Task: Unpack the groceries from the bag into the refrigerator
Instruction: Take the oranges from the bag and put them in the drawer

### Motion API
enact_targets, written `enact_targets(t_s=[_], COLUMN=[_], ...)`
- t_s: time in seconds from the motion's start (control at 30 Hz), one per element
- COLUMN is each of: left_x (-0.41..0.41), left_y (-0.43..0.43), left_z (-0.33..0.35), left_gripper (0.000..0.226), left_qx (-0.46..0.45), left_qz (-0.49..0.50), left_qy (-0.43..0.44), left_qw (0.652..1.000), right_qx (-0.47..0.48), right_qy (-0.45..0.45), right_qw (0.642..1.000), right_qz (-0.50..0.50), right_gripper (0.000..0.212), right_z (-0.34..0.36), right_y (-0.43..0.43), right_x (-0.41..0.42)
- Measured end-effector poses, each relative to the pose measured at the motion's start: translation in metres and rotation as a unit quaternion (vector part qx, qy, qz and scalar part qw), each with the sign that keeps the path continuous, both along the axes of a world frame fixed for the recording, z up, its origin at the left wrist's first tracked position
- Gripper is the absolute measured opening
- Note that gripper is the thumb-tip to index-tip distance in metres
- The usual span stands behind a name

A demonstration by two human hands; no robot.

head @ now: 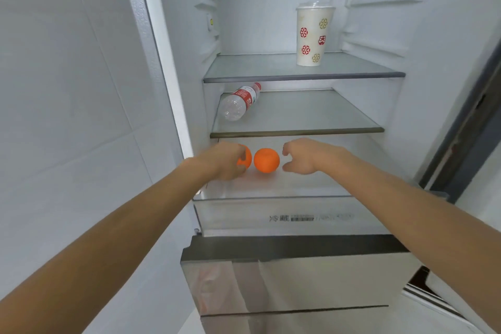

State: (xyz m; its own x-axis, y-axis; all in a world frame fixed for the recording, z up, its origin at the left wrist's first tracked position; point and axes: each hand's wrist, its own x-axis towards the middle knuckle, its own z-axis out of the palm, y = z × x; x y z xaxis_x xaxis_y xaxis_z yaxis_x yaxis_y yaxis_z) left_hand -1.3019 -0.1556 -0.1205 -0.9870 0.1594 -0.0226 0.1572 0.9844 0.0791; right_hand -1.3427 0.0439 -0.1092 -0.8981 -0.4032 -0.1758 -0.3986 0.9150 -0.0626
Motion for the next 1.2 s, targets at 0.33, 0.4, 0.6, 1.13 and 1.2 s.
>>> enact_targets(t_s=[0.33,0.4,0.6,1.13,1.2], left_x=[0.144,0.171,0.239,0.384,0.397], left_y=[0.017,0.020,0.019,-0.067,-0.079], left_z=[0.031,0.026,0.003,-0.155,-0.175], left_gripper=[0.025,0.024,0.027,0.025,0.024], left_qx=[0.069,0.068,0.068,0.136,0.137], left_qz=[0.063,0.082,0.101,0.210,0.219], left_qy=[0.065,0.080,0.060,-0.157,-0.180], left_qw=[0.993,0.991,0.991,0.956,0.949], right_qx=[-0.206,-0.230,-0.250,-0.126,-0.115], right_qy=[0.088,0.091,0.048,-0.159,-0.169], right_qw=[0.974,0.969,0.966,0.974,0.974], right_qz=[-0.004,0.009,0.037,0.098,0.101], right_gripper=[0.030,0.027,0.025,0.027,0.028], right_z=[0.028,0.027,0.003,-0.162,-0.179], right_y=[0.056,0.062,0.057,-0.062,-0.072], right_x=[0.111,0.137,0.202,0.313,0.325])
